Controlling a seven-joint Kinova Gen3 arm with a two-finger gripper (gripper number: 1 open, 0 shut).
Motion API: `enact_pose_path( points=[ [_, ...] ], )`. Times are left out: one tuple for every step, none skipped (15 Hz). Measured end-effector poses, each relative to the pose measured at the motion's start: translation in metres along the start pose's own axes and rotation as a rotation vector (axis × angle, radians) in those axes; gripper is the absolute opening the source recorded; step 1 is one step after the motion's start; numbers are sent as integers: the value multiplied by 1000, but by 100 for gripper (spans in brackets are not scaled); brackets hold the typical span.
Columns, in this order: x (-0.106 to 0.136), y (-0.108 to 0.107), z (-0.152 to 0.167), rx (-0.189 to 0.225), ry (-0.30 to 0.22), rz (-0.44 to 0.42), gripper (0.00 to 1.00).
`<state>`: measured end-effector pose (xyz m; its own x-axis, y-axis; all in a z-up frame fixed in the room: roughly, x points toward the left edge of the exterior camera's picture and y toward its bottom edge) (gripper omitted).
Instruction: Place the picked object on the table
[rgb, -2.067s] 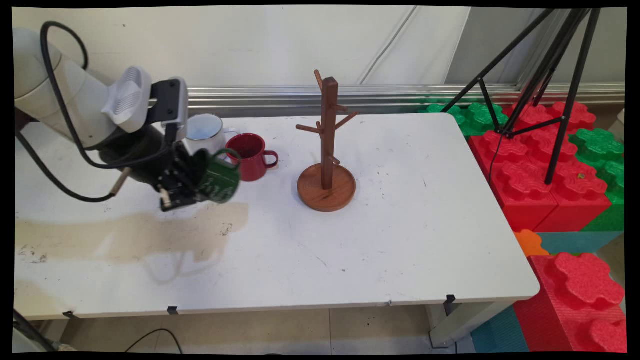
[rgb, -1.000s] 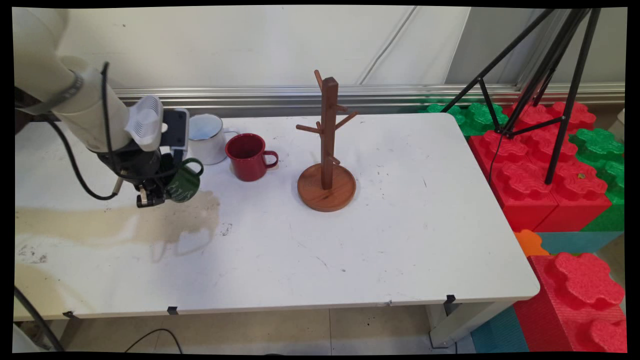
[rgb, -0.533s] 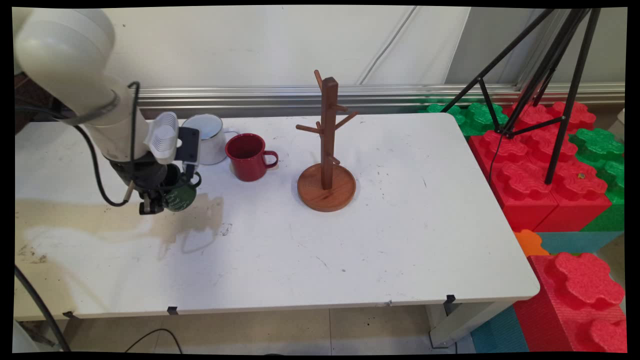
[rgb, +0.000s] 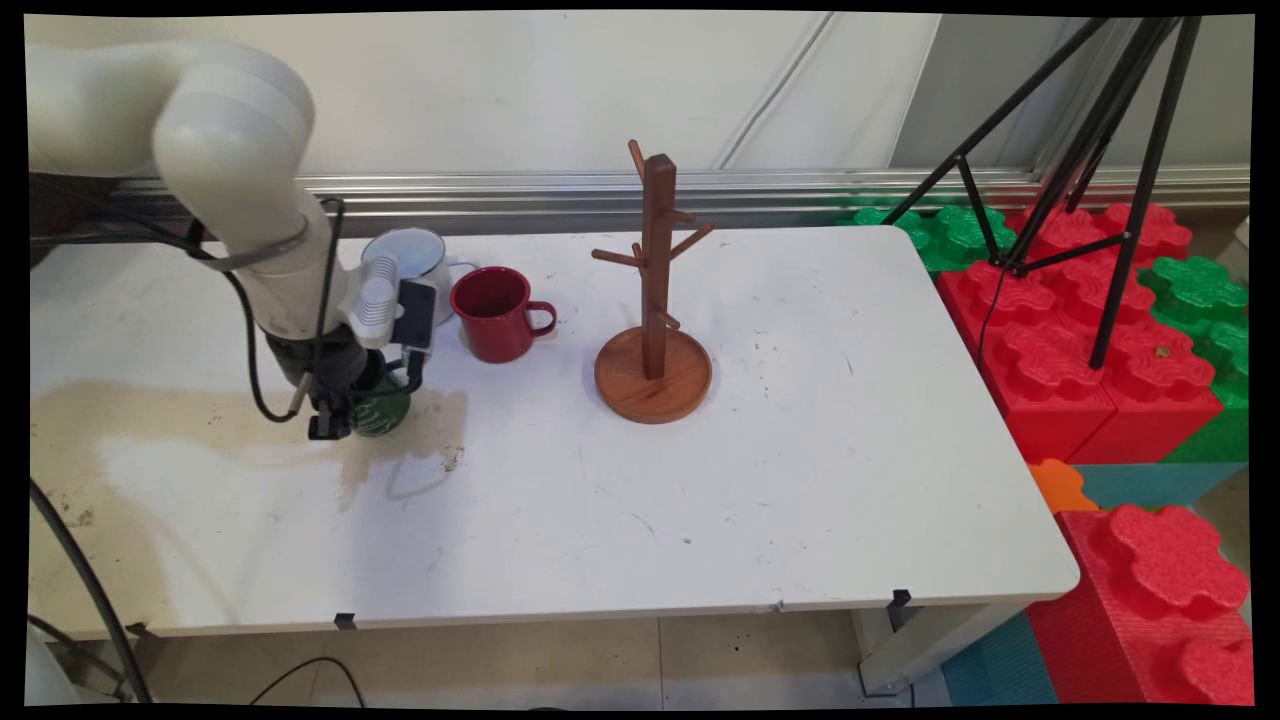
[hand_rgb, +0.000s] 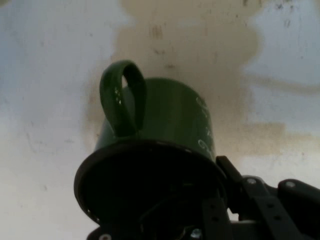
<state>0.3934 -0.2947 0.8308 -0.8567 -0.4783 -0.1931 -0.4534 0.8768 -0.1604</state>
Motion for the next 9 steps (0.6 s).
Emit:
enact_pose_path(
  points=[
    [2,-1,2,-2,-3,4,0],
    [5,-2,5,-5,-6,10,0],
    [8,-3,7,-8,-9,14,0],
    [10,-4,9,-10,-12,18,0],
    [12,-4,11,-13,-16,22,0],
    [15,-5,14,-15,-19,27,100],
    [17,-6,15,-16,-21,31,100],
    [18,-6,16,-17,-22,33,100],
    [19,-6,16,-17,-22,36,100]
  ],
)
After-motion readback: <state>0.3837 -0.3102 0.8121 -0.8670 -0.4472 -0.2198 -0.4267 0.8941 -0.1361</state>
